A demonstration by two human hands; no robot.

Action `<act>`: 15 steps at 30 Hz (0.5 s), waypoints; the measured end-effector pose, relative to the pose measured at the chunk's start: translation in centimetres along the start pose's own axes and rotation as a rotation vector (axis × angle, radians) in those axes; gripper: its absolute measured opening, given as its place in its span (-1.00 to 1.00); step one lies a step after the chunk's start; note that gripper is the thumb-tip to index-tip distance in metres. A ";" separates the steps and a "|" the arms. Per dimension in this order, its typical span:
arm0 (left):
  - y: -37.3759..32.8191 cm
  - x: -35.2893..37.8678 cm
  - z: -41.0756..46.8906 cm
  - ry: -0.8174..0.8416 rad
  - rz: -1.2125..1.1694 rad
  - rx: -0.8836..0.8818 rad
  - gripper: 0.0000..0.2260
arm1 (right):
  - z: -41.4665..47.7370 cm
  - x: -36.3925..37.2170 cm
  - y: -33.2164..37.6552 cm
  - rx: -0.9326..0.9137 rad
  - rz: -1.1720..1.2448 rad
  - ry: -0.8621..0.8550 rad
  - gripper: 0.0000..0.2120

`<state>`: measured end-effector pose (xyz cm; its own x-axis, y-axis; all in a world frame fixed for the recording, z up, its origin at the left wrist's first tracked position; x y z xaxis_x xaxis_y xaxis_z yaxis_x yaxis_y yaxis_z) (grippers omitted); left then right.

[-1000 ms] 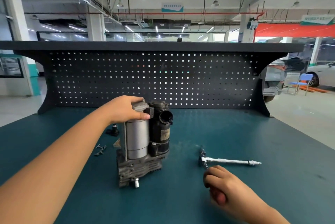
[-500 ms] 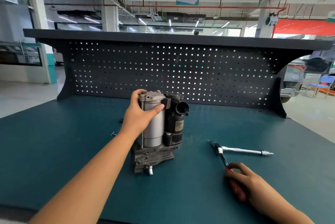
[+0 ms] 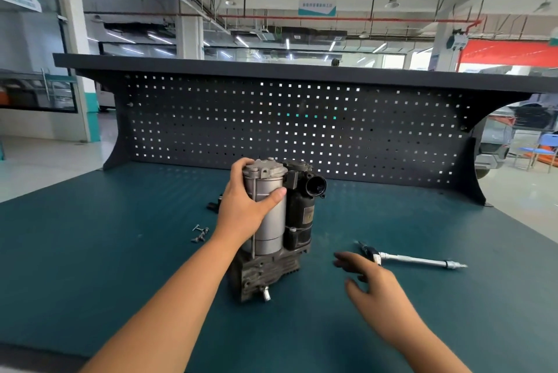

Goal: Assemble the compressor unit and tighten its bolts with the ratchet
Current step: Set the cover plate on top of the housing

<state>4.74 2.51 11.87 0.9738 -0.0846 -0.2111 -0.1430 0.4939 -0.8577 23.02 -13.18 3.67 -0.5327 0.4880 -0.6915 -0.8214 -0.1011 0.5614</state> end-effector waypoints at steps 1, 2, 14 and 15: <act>-0.1 -0.1 0.0 0.000 -0.004 -0.002 -0.44 | 0.1 0.7 0.3 0.012 0.030 0.008 -0.58; -0.1 -0.1 -0.1 0.001 -0.006 -0.003 -0.44 | 0.3 1.4 0.5 0.025 0.064 0.011 -0.58; -1.9 1.7 -2.6 -0.202 0.280 -0.019 -0.32 | 0.9 7.1 5.0 0.011 0.329 0.089 -0.10; -2.0 1.9 -2.9 -0.220 0.286 -0.012 -0.33 | 1.0 7.5 5.3 0.024 0.372 0.084 -0.06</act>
<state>6.33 -1.16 11.85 0.9088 0.2442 -0.3382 -0.4156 0.4607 -0.7842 14.89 -9.19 1.86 -0.8095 0.3487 -0.4724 -0.5639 -0.2372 0.7911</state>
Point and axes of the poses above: each hand's wrist, its own z-axis towards the middle knuckle, its own x-axis out of the palm, y = z × x, the point moved 7 cm from there along z, towards the middle knuckle, and after that the axes turned 6 degrees about -x, right-handed, at the moved point
